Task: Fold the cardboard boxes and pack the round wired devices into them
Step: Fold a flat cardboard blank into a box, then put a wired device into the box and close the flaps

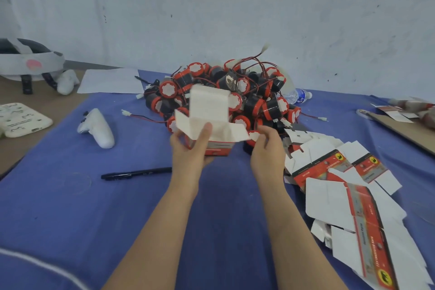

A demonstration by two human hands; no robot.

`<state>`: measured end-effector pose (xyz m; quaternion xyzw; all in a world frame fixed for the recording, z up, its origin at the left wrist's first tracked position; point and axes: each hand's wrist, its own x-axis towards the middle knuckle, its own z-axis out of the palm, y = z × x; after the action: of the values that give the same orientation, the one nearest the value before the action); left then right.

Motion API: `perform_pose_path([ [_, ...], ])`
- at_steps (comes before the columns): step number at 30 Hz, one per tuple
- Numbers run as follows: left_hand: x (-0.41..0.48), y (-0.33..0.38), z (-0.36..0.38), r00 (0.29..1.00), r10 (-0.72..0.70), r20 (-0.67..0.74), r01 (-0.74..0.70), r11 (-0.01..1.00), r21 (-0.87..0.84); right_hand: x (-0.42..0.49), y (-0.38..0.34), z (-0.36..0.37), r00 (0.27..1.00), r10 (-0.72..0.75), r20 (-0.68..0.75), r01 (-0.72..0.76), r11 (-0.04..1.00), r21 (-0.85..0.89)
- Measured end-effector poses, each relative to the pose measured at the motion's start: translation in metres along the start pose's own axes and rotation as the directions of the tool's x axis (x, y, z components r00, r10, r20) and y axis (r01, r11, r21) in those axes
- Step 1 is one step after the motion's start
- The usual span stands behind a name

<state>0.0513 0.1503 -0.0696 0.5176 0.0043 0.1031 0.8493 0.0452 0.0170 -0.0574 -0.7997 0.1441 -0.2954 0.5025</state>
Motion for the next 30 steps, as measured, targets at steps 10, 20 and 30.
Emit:
perform_pose_path([
  [10, 0.014, -0.007, -0.011, 0.946, 0.051, -0.320, -0.031, 0.997, 0.068, 0.011, 0.001, 0.022, 0.941, 0.017, 0.337, 0.183, 0.813, -0.553],
  [20, 0.020, -0.007, -0.015, 0.884, 0.116, -0.453, -0.107, 0.993, 0.046, -0.008, -0.010, 0.025, 0.584, -0.012, 0.811, 0.391, 0.880, -0.268],
  [30, 0.018, -0.011, -0.015, 0.910, 0.163, -0.382, -0.054, 0.958, 0.282, -0.003, -0.032, -0.008, 0.933, -0.140, 0.331, 0.223, 0.948, -0.228],
])
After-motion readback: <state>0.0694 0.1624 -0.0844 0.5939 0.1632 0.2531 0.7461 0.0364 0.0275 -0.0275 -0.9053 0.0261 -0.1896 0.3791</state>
